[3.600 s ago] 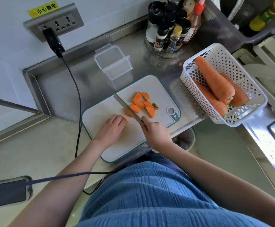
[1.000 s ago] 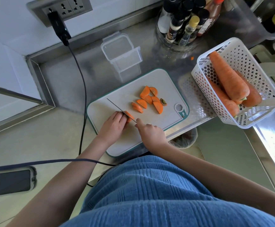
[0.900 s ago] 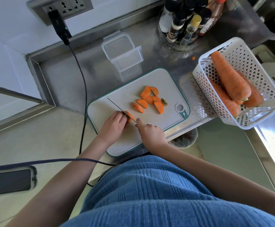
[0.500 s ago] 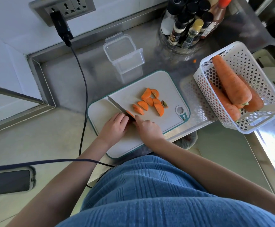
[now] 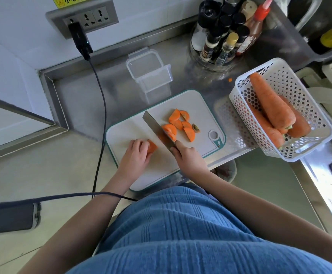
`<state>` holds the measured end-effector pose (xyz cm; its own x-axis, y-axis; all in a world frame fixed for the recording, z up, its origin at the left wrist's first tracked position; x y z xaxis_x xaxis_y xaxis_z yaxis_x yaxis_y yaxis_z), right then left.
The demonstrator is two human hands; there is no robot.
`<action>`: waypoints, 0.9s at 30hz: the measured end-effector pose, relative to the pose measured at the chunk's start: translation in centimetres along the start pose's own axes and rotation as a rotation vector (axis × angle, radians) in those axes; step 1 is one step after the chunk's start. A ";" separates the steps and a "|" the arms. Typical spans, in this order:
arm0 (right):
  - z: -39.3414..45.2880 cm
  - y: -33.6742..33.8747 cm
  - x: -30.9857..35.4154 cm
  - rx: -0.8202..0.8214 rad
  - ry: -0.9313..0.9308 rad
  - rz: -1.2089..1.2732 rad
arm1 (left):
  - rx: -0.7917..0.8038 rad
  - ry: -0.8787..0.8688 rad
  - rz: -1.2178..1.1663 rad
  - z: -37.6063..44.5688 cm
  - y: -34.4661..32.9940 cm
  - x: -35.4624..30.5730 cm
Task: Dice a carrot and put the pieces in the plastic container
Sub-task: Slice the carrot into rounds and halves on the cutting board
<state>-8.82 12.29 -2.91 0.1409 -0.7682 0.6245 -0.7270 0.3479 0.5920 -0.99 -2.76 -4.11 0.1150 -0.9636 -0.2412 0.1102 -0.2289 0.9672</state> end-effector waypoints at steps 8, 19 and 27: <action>-1.2 -0.9 1.1 0.026 0.070 -0.161 | 0.001 -0.110 0.060 0.1 -0.2 -1.1; -1.2 -1.5 1.3 0.021 0.043 -0.208 | -0.023 -0.192 0.132 0.2 -0.1 -1.9; -1.2 -2.0 1.2 0.043 0.038 -0.253 | -0.024 -0.295 0.102 0.9 -0.2 -1.9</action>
<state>-6.43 11.27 -2.72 0.3469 -0.8069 0.4781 -0.6929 0.1231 0.7105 -2.09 -1.00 -3.79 -0.1648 -0.9806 -0.1061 0.1363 -0.1292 0.9822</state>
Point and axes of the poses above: each hand's wrist, its own z-axis towards the middle knuckle, its own y-axis out of the back of the hand, x = y × z, the point moved 5 cm from there along z, towards the middle knuckle, and after that the axes turned 9 degrees about z, right-handed, at the moved point
